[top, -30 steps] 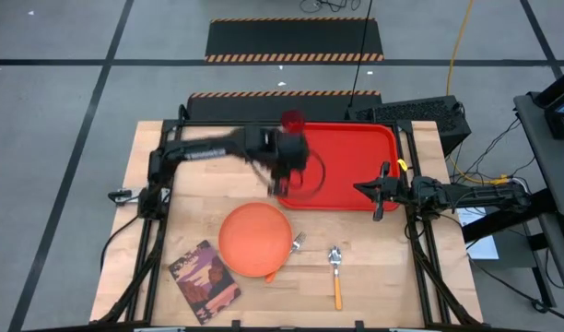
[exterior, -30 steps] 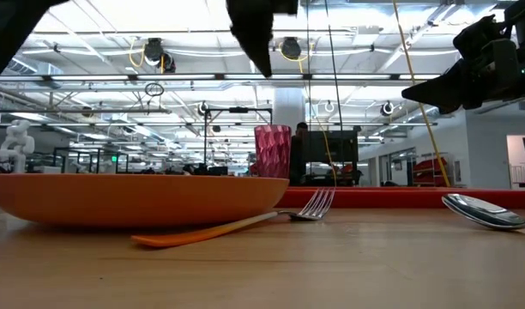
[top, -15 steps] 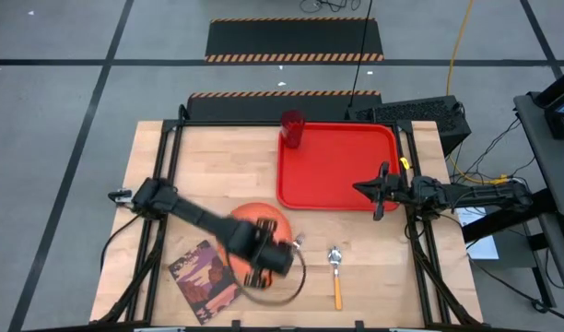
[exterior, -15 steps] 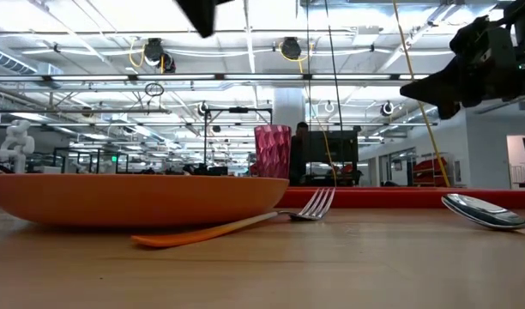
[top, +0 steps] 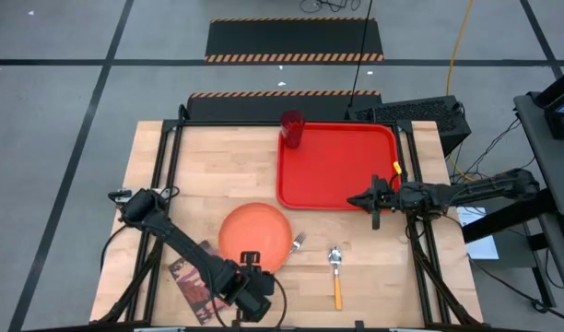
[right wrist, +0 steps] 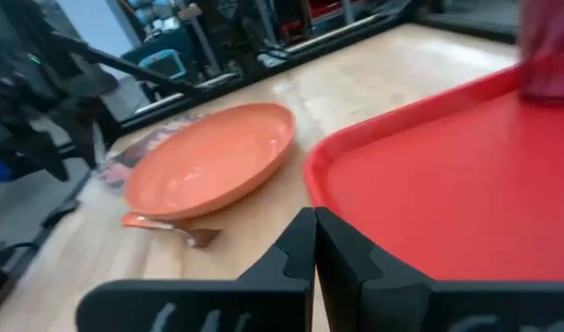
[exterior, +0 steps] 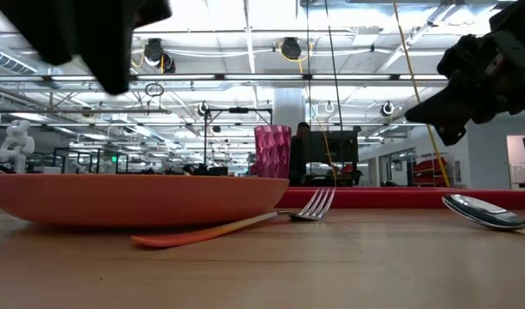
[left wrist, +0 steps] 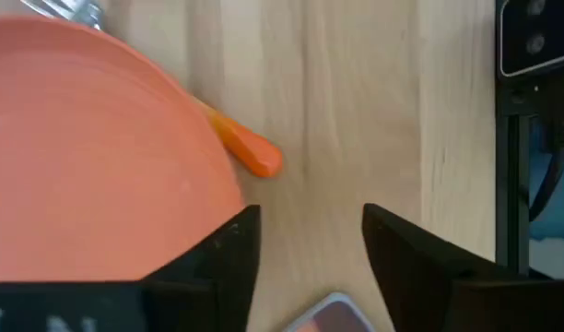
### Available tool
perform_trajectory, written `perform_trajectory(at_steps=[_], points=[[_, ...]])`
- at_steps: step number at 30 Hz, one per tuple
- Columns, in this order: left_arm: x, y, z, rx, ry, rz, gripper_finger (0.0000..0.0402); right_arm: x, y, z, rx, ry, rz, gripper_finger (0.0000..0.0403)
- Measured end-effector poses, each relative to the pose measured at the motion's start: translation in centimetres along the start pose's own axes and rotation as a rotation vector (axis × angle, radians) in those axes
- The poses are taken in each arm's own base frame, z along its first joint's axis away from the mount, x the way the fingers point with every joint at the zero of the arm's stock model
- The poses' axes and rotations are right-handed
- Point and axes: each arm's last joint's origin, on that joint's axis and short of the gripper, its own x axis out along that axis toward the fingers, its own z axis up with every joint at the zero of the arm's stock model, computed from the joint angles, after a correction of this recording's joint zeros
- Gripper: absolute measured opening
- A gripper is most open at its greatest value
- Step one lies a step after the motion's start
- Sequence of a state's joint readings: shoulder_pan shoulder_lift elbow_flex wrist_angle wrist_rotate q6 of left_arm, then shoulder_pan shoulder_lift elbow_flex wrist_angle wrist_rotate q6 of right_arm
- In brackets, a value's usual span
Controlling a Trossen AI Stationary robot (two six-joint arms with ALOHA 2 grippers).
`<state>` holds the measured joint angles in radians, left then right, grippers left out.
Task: Pick and place plate/cup/fork/spoon on tray
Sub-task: Put the orange plate on the center of the red tray
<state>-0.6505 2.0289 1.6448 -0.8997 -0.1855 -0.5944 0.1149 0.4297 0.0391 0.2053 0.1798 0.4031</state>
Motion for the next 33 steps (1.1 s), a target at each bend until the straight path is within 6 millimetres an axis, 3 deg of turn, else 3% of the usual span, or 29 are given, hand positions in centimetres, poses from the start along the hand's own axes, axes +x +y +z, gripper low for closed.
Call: perform_trajectory(at_steps=[5,10,14,20,26,33], points=[[2.3,-0.7,-1.7,-0.017,-0.026,-0.026,0.0221,0.6,1.3,0.2,0.009,-0.041,0.090,0.0000],[3.5,-0.4,-3.1,-0.034,-0.046,0.067,0.0201,1.2,2.4,0.3,0.002,-0.084,0.147,0.0000],[3.5,-0.4,-3.0,-0.034,-0.077,0.091,0.0168,1.8,2.6,-0.6,-0.029,-0.010,0.138,0.0000],[3.1,-0.6,-3.2,0.007,-0.106,0.125,0.0138,3.3,4.4,0.7,-0.082,0.012,0.161,0.0000],[3.3,0.0,-3.7,-0.024,-0.055,0.189,0.0155,4.8,6.1,0.5,-0.116,0.087,0.185,0.0000],[3.6,0.0,-4.0,0.067,-0.041,0.198,0.0171,7.3,9.4,0.8,-0.163,0.161,0.227,0.0000]])
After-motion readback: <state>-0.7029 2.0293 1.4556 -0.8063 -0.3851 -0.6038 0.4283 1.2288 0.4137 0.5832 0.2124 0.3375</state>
